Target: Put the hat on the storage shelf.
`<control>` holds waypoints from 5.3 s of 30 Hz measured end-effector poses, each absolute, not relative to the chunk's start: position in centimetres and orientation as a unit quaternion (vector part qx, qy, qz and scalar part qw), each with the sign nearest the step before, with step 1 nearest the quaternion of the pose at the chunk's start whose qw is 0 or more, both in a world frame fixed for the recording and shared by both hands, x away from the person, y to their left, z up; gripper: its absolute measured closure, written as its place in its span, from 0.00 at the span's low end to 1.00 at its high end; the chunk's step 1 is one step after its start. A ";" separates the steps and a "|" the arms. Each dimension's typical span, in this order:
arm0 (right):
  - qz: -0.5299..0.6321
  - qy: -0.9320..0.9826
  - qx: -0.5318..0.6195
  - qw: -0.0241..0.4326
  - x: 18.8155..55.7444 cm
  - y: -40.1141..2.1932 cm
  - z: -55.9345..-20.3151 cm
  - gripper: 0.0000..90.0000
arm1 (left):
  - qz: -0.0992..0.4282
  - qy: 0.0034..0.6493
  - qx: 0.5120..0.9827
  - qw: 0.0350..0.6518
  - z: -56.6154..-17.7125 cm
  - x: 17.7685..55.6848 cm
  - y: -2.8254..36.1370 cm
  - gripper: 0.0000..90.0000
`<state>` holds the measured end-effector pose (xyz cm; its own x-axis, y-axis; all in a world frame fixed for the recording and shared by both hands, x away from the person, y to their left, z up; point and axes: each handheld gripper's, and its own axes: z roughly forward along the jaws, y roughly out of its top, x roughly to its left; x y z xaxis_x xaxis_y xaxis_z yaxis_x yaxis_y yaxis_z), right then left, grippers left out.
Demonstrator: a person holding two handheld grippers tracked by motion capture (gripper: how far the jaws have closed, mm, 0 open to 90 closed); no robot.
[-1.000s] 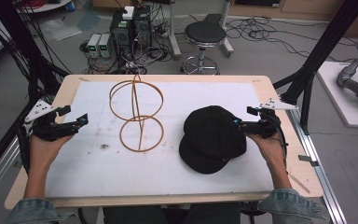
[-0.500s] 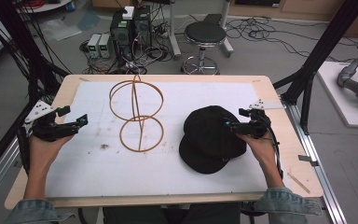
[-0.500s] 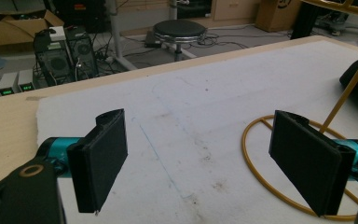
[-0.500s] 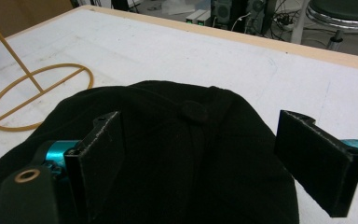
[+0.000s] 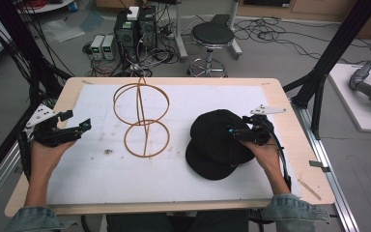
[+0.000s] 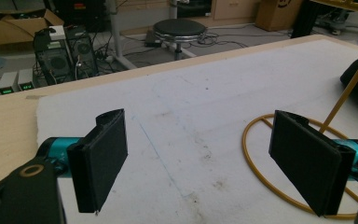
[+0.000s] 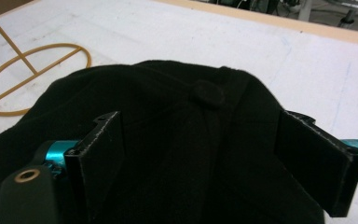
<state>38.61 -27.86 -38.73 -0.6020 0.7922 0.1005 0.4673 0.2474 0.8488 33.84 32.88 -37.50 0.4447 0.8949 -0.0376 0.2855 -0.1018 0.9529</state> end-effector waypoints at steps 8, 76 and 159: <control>0.453 0.773 0.412 0.166 38.9 -27.5 -39.1 0.19 | 0.298 0.435 0.680 0.510 -37.5 33.8 32.8 0.22; 0.496 0.739 0.408 0.203 37.7 -27.4 -37.3 0.90 | 0.303 0.433 0.676 0.514 -37.4 33.6 33.3 0.22; 0.622 0.668 0.322 0.251 34.2 -27.0 -20.2 0.91 | 0.308 0.436 0.662 0.526 -36.8 33.6 34.0 0.22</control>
<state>34.24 -26.98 -20.24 -0.6666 0.7426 0.0657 0.1179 0.0181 0.9929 33.60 34.03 -36.79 0.4306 0.9011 -0.0503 0.2521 -0.0666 0.9654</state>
